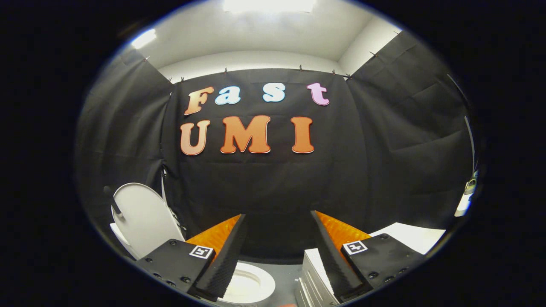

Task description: Open the toilet lid.

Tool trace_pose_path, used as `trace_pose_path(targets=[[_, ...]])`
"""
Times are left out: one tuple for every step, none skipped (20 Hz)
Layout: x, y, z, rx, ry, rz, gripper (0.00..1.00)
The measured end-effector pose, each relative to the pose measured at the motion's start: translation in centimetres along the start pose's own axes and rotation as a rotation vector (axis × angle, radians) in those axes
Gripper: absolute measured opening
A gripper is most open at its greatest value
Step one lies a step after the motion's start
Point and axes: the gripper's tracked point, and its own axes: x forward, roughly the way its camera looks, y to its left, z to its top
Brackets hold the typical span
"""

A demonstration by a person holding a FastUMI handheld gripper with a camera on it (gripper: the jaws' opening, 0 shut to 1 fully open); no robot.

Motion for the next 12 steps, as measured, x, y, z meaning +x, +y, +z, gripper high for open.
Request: trace_pose_path(targets=[[-0.1, -0.4, 0.1, 0.006, -0.006, -0.007, 0.95], [0.0, -0.5, 0.3, 0.012, -0.011, -0.010, 0.95], [-0.2, -0.6, 0.4, 0.017, -0.015, -0.011, 0.95], [-0.2, -0.6, 0.3, 0.020, -0.017, -0.009, 0.95], [-0.3, -0.7, 0.3, 0.019, -0.016, -0.009, 0.95], [-0.2, -0.8, 0.3, 0.021, -0.017, -0.014, 0.95], [-0.2, -0.9, 0.3, 0.027, -0.019, -0.018, 0.95], [-0.2, -1.0, 0.3, 0.034, -0.015, -0.017, 0.95], [-0.5, -1.0, -0.1, 0.039, -0.005, -0.015, 0.95], [-0.7, -1.2, -0.6, 0.044, 0.001, -0.017, 0.96], [-1.2, -1.5, -1.3, 0.044, 0.020, -0.012, 0.96], [-1.5, -1.9, -1.5, 0.047, 0.017, -0.015, 0.96]])
